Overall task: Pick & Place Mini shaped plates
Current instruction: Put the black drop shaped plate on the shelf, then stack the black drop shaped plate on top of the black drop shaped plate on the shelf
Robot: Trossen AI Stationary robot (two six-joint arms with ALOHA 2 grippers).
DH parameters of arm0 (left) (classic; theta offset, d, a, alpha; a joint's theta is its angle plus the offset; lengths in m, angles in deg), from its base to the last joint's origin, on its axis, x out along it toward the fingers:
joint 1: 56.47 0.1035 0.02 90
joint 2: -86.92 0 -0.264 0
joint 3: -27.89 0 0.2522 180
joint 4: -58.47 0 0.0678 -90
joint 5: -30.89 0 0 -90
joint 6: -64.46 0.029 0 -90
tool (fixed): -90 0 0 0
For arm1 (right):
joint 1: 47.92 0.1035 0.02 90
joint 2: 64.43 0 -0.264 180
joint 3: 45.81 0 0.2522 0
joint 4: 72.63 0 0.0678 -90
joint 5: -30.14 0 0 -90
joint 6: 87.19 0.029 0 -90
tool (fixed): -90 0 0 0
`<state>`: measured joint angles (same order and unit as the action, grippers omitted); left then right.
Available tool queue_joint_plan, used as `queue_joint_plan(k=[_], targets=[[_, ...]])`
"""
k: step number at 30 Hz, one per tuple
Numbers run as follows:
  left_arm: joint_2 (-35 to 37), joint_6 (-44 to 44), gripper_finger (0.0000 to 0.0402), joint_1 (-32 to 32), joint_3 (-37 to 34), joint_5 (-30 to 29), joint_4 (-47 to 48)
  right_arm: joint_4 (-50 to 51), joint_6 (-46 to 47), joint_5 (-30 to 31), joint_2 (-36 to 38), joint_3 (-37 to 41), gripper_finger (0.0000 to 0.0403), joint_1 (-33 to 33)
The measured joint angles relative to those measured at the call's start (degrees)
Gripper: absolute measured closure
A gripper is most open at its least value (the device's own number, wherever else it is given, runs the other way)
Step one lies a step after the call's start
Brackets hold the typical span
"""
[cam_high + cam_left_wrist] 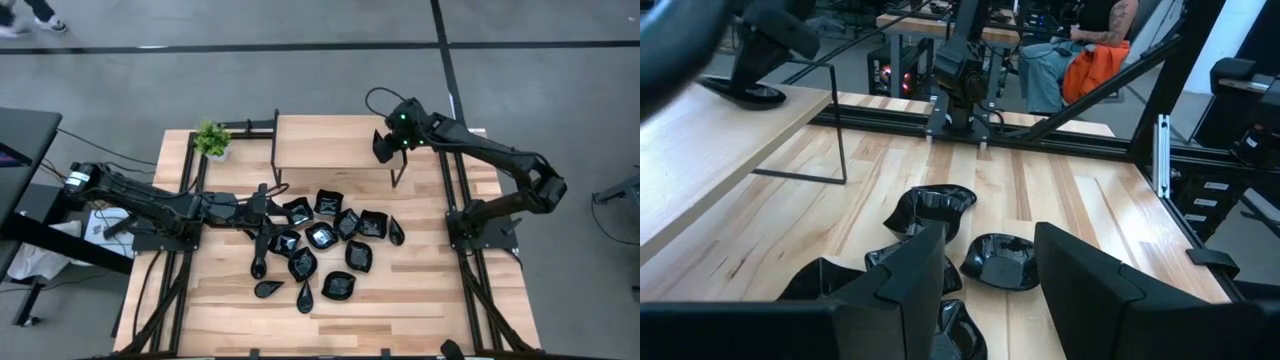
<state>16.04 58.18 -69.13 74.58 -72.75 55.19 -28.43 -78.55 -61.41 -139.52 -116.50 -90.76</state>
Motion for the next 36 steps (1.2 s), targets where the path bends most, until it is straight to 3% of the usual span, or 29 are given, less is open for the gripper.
queue_joint_plan(k=[10,20,27,36], targets=[[0.0,0.0,0.0243,0.0,0.0,0.0,0.0,-0.3,0.0,0.2,0.2,0.0,0.0396,0.0],[0.0,0.0,0.0243,0.0,0.0,0.0,0.0,-0.2,-0.2,0.5,1.5,0.0,0.0334,0.0],[0.0,0.0,0.0243,0.0,0.0,0.0,0.0,0.7,-0.8,0.5,3.3,-0.7,0.0327,0.0],[0.0,-0.1,0.0243,0.0,0.0,0.0,0.0,2.6,-0.8,1.6,12.2,-3.1,0.0328,0.6]])
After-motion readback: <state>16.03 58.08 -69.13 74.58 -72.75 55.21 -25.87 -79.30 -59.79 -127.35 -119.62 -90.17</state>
